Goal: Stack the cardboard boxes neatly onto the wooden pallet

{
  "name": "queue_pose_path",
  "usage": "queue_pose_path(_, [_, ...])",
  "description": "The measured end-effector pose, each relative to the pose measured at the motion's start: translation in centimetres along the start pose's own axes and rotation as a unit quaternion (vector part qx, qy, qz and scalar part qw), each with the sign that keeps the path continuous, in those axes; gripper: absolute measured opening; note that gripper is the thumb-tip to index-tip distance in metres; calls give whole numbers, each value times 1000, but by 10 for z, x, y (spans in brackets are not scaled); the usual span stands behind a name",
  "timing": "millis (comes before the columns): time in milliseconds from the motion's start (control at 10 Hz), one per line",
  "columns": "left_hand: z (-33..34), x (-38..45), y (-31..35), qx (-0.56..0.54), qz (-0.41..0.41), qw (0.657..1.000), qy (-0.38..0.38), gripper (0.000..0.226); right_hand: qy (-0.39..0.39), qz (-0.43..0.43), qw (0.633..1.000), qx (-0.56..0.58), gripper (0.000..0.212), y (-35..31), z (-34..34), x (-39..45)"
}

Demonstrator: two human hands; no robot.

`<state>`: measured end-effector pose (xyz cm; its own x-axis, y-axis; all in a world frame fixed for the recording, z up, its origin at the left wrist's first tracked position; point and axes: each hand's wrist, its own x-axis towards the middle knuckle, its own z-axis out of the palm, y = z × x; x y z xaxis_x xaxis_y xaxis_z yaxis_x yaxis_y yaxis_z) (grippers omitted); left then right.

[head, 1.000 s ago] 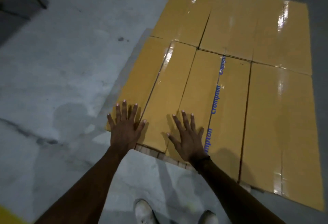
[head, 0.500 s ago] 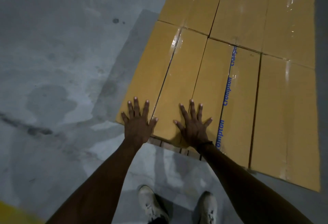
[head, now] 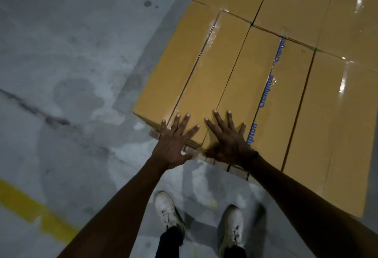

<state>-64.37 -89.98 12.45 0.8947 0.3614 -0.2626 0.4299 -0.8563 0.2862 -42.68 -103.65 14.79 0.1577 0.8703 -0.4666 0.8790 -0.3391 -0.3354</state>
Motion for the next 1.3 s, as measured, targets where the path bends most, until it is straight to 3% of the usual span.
queue_pose_path(200, [6,11,6,17,-5,999,30,100,18,-4,999,-41,120,-2,8,1])
queue_pose_path(400, [4,15,20,-38,-32,998,46,98,2,-3,996,-85,119,1,10,5])
queue_pose_path(700, [-13,20,28,-74,-59,994,50,75,-13,1,994,-109,118,3,6,7])
queue_pose_path(900, [-22,23,34,-55,-81,995,15,73,-27,9,994,-110,117,-2,4,3])
queue_pose_path(1100, [-35,21,43,-43,-86,995,-38,70,-53,44,996,-60,106,-17,-1,-1])
queue_pose_path(1200, [-50,14,38,-51,-70,995,-37,72,-58,83,995,11,107,-29,-13,-6])
queue_pose_path(1300, [-75,-4,25,-69,-63,996,-14,72,-16,127,989,73,105,-43,-33,-17])
